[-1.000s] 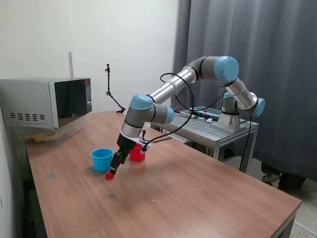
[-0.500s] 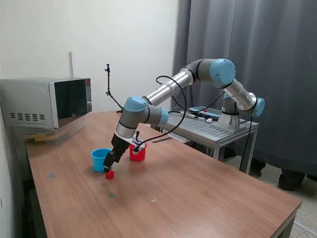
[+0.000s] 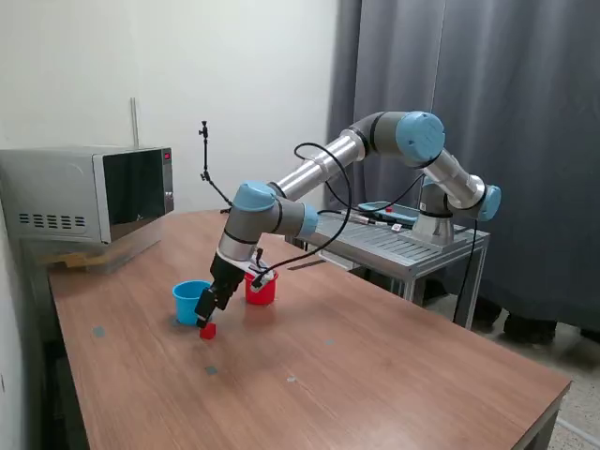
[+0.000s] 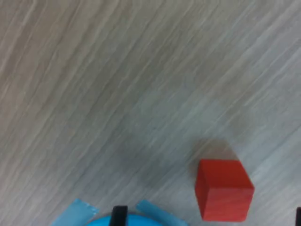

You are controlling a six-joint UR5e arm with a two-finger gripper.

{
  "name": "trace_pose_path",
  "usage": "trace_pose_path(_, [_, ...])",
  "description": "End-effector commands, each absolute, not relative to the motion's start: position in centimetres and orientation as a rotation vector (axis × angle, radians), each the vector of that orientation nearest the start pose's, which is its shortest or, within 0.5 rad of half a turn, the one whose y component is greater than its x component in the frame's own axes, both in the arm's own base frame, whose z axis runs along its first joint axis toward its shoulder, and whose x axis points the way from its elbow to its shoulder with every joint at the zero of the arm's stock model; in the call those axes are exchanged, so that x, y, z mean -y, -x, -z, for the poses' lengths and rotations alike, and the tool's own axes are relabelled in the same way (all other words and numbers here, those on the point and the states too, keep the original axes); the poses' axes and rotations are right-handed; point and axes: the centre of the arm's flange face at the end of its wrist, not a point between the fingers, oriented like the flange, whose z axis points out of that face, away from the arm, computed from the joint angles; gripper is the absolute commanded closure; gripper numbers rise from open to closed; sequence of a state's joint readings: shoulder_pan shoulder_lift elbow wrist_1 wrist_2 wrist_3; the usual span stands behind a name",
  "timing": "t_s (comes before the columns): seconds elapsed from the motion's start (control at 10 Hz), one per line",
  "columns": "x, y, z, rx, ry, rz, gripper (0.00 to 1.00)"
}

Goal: Place red objects in the red bin, and blue objects in the blue bin.

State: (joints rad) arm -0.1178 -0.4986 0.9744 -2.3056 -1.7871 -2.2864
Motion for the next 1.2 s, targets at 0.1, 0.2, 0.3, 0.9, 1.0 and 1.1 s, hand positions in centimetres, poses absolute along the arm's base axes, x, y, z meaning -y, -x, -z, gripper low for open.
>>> trace_pose_path(0.1, [1.5, 85.1, -11.5, -3.137, 0.923, -0.452, 0.0])
trace_pose_path(0.2, [1.6, 85.2, -11.5, -3.142, 0.927, -0.437, 0.0])
trace_pose_path(0.3, [1.5, 85.3, -11.1, -3.14, 0.927, -0.434, 0.0])
trace_pose_path(0.9, [1.6, 85.4, -10.7, -3.137, 0.93, -0.426, 1.0])
trace_pose_path(1.0, [1.6, 85.4, -10.7, -3.138, 0.93, -0.428, 1.0])
trace_pose_path(1.1, [1.6, 85.4, -10.7, -3.138, 0.93, -0.428, 1.0])
